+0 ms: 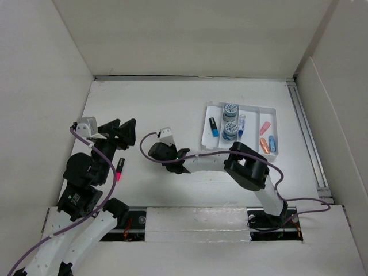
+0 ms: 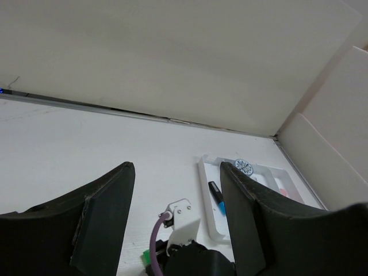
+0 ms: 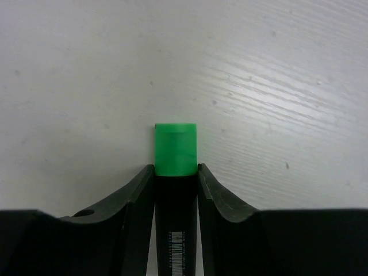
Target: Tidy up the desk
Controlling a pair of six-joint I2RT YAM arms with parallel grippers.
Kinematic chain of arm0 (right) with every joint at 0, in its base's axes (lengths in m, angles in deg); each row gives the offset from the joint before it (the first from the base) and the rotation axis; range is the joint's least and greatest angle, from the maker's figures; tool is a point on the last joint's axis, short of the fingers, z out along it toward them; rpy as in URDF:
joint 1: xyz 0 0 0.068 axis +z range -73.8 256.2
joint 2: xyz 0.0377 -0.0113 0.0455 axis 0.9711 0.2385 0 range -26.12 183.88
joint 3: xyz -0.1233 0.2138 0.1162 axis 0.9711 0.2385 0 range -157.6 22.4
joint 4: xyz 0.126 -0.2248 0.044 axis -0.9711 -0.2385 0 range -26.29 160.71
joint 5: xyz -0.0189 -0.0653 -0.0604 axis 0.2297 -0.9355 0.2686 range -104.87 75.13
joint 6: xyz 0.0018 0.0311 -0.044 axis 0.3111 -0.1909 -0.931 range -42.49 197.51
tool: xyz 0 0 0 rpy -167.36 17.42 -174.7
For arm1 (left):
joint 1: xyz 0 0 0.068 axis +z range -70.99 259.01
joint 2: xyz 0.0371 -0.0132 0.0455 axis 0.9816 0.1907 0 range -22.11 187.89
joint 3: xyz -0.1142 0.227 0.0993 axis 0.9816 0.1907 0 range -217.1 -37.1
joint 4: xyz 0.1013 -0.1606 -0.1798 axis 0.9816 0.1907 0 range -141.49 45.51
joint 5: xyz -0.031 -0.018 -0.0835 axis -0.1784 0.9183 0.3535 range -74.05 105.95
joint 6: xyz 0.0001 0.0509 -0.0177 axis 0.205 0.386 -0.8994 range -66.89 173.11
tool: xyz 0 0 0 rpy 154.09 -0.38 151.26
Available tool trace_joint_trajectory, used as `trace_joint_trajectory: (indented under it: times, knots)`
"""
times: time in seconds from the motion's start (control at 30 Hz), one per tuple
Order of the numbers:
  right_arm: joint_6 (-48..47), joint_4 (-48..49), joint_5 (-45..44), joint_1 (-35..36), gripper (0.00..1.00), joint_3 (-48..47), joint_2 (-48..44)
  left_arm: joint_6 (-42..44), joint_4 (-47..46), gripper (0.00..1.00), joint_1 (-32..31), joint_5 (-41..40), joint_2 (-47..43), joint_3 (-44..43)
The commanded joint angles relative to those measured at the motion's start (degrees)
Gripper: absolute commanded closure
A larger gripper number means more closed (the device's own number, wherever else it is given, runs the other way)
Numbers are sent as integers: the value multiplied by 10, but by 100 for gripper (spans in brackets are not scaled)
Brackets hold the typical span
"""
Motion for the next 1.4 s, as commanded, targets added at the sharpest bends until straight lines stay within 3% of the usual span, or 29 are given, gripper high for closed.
trace_joint_trajectory:
  times: [0.0, 0.17, 0.23, 0.57, 0.63, 0.67, 0.73, 0.77, 0.9, 1.0, 1.03, 1.07, 1.13, 1.23, 1.27, 1.37]
  knots:
    - [-8, -27, -18, -15, 90, 56, -29, 0, -27, 44, -3, 0, 5, 3]
    - [3, 54, 74, -86, 92, 131, -176, 2, -27, 44, -3, 0, 22, 4]
    - [7, 96, 139, -175, 90, 181, -231, 2, -25, 44, -3, 1, 33, 2]
    - [23, 103, 158, -335, 87, 198, -237, 4, -27, 44, -3, 3, 55, 3]
    - [32, 105, 174, -348, 78, 185, -209, 6, -25, 44, -3, -5, 65, 2]
    - [31, 103, 180, -355, 63, 168, -200, 6, -23, 44, -3, -6, 68, 2]
    - [29, 101, 188, -355, 47, 157, -194, 7, -24, 44, -3, -8, 73, 4]
    - [29, 103, 190, -355, 33, 153, -197, 9, -25, 44, -3, -11, 77, 5]
    - [30, 110, 208, -355, 21, 166, -245, 13, -23, 44, -3, -37, 102, 7]
    - [42, 143, 215, -338, 25, 226, -314, 18, -21, 44, -3, -60, 133, 7]
    - [44, 153, 220, -332, 33, 247, -335, 19, -18, 44, -3, -70, 153, 6]
    - [46, 164, 223, -326, 59, 268, -357, 20, -11, 45, -3, -80, 163, 2]
    - [58, 186, 238, -305, 99, 325, -419, 20, 1, 46, -3, -112, 200, -5]
    - [57, 203, 242, -275, 100, 372, -483, -10, 77, 50, -3, -152, 274, -46]
    - [56, 202, 240, -275, 99, 377, -494, -23, 140, 51, 3, -157, 296, -76]
    - [61, 199, 235, -269, 83, 392, -528, -70, 259, 50, 28, -125, 373, -115]
